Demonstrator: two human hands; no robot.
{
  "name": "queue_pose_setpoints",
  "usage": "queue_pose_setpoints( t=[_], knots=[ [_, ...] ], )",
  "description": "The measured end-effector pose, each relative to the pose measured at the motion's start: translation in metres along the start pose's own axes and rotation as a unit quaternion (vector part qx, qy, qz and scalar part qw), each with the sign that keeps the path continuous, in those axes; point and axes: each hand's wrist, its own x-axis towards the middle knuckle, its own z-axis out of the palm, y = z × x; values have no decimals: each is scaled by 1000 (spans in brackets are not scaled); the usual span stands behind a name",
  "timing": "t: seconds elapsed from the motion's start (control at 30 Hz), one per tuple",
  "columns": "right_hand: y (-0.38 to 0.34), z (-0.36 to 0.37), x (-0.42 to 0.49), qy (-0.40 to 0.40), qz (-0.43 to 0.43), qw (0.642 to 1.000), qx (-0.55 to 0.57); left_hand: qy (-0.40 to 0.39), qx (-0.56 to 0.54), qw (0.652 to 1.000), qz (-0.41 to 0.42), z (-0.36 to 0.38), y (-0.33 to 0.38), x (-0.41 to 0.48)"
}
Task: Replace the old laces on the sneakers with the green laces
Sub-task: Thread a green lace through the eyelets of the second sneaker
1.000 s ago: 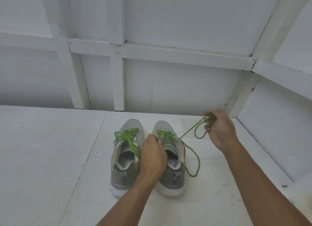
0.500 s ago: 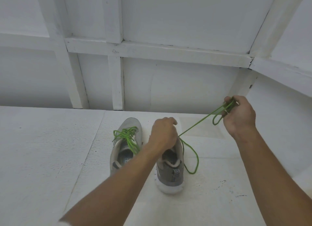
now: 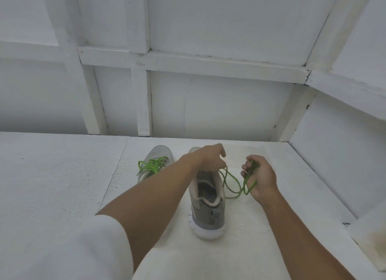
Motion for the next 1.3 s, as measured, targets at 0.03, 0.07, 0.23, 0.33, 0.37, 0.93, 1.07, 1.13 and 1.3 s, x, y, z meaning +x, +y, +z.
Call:
queue_pose_setpoints(
  t=[0.03,0.07,0.23,0.33,0.37,0.93,1.07,1.13,1.3],
  knots=[
    [4,-1,2,7,-1,1000,18,19,-56,998,-6,-1,-1,0],
    [8,-2,5,9,-4,999,44,37,-116,993,-8,-3,-1,-2],
    [19,8,7,2,-26,992,125,82,-319,944,32,-29,13,-15],
    [20,18,5,-5,-35,996,79,86,-374,922,49,-45,24,-25],
    [20,21,4,-7,-38,998,51,89,-385,917,55,-50,26,-28],
    [-46,52,13,-148,-85,925,-341,98,-245,951,162,-68,41,-78],
    [-68,46,30,-159,-28,959,-234,76,-203,964,155,-49,33,-93],
    [-78,49,31,-120,-6,987,-111,64,-187,970,144,-40,27,-97],
    [-100,61,21,-93,-44,993,-56,188,-119,975,19,-17,-2,-90]
  ],
)
